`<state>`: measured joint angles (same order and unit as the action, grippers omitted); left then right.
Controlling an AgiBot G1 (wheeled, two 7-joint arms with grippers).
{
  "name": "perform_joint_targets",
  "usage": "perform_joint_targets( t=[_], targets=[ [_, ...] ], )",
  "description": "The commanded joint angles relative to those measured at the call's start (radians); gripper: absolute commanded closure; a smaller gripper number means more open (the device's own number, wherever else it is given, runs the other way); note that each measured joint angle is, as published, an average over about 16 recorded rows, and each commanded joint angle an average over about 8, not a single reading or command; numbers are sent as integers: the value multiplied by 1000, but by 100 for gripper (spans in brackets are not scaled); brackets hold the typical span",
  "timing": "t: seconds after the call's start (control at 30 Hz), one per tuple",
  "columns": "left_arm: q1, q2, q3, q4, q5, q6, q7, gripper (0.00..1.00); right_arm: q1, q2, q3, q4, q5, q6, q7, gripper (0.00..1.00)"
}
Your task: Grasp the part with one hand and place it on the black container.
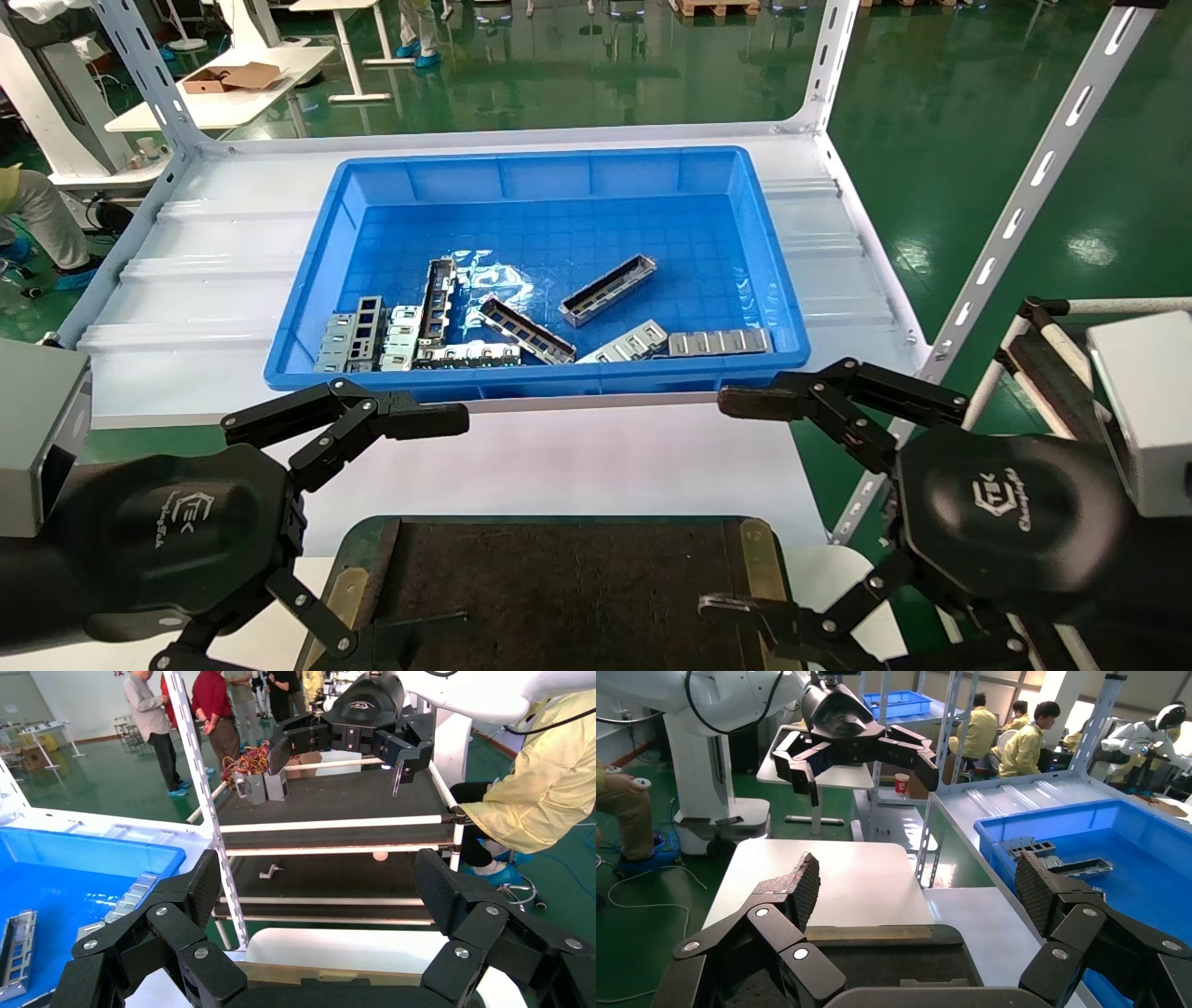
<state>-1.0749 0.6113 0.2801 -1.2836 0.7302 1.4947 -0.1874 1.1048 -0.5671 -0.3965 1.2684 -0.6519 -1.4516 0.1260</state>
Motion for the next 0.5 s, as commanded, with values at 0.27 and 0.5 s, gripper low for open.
perform_joint_targets(
  t=[0.27, 0.5],
  targets=[
    [0, 0, 0, 0, 0, 0, 0, 0, 0, 0, 0, 0, 0, 0, 0, 0],
    [0, 0, 0, 0, 0, 0, 0, 0, 0, 0, 0, 0, 0, 0, 0, 0]
  ],
)
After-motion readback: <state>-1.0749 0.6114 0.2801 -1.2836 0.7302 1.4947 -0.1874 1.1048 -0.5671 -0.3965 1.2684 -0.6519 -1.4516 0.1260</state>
